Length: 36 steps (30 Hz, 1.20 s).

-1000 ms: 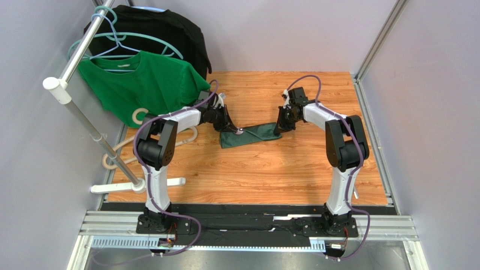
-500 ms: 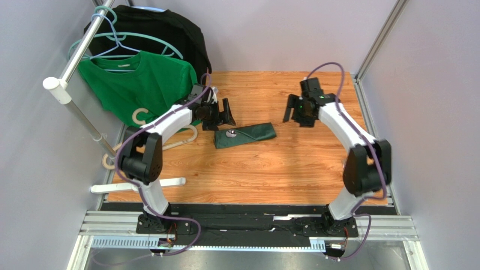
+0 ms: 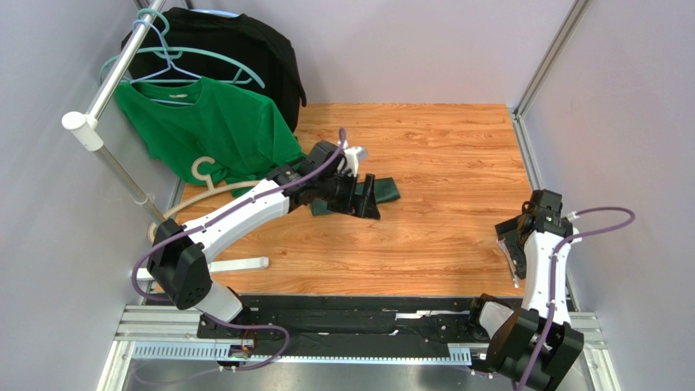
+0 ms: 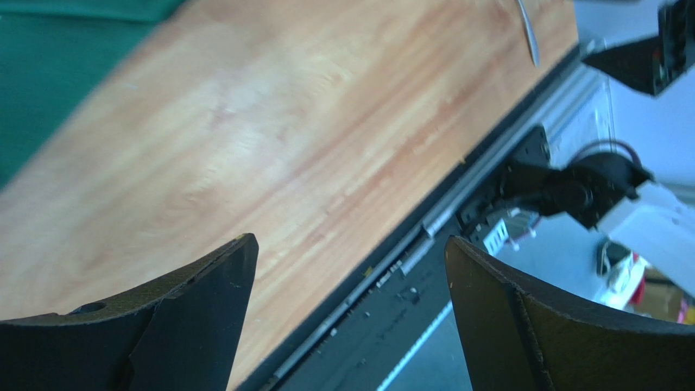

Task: Fold the napkin into a case and place the utensils inside
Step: Pick up the fork from the corner of the board.

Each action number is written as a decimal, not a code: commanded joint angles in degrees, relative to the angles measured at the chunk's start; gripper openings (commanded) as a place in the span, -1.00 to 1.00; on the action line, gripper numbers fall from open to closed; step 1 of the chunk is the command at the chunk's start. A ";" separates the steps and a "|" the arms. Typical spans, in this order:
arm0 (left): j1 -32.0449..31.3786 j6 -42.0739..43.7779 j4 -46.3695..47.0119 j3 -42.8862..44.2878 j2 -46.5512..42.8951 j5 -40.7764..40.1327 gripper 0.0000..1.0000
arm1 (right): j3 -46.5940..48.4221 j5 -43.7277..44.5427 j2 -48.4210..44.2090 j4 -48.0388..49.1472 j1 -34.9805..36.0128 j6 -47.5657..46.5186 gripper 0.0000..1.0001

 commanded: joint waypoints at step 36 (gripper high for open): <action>-6.67 4.00 -6.92 12.96 5.13 8.80 0.86 | -7.49 0.81 24.13 14.38 -10.31 43.69 -0.49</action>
